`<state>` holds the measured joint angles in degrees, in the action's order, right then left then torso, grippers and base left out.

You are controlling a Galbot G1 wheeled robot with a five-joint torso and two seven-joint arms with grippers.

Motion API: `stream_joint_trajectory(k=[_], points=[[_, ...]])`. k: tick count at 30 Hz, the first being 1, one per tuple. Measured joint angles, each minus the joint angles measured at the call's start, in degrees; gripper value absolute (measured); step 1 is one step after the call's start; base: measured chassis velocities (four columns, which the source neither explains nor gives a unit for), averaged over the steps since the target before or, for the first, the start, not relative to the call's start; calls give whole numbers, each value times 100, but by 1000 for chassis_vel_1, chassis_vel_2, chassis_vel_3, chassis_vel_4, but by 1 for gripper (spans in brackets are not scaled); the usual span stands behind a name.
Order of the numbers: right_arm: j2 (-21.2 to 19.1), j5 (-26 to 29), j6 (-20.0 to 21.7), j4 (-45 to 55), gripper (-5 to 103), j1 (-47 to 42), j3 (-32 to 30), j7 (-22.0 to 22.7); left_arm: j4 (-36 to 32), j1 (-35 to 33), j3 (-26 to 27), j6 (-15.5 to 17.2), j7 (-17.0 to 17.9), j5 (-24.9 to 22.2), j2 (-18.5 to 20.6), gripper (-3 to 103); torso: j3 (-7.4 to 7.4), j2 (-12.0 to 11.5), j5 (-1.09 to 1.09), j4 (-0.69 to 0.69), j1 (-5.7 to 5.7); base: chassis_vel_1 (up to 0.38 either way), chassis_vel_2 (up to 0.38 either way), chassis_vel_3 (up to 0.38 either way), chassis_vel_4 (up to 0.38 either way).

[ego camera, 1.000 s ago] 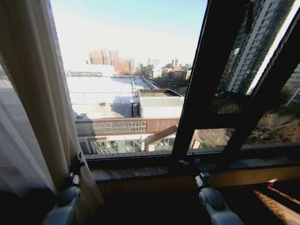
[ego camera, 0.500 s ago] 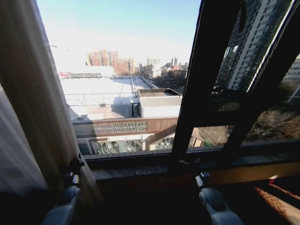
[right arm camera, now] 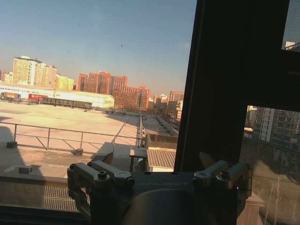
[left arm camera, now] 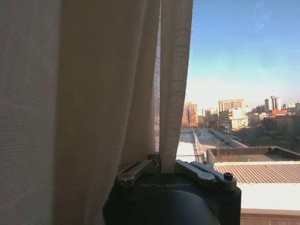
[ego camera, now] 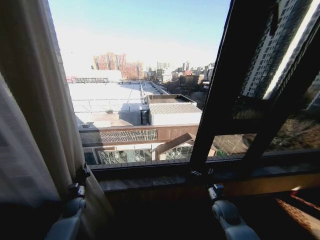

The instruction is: Open the curtains by pulling them apart, changing their state from closed to fully open.

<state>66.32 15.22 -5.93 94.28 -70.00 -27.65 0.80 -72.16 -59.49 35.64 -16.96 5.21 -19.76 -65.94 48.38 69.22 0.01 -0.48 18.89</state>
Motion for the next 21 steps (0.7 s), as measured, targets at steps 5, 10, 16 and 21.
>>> stream_joint_trajectory(k=[5, 10, 16, 21], points=[[1, 0, 0, 0, 100, 0, 0, 0, 37, 15, 16, 0, -1, 1, 32, 0, 0, 0, -2, 2, 0, 0, 0, 0, 0], [1, 0, 0, 0, 100, 0, 0, 0, 41, 12, 30, 0, 0, 1, 31, 0, 0, 0, -1, 2, 0, 0, 0, 0, 0], [1, 0, 0, 0, 100, 0, 0, 0, 41, 2, 41, 2, 2, 4, 11, 0, -1, 0, 1, 1, 0, 7, 3, -9, -2], [1, 0, 0, 0, 100, 0, 0, 0, 53, 2, 51, 2, 14, 7, 9, 0, -1, 1, -1, 2, 0, 0, 0, 0, 0]])
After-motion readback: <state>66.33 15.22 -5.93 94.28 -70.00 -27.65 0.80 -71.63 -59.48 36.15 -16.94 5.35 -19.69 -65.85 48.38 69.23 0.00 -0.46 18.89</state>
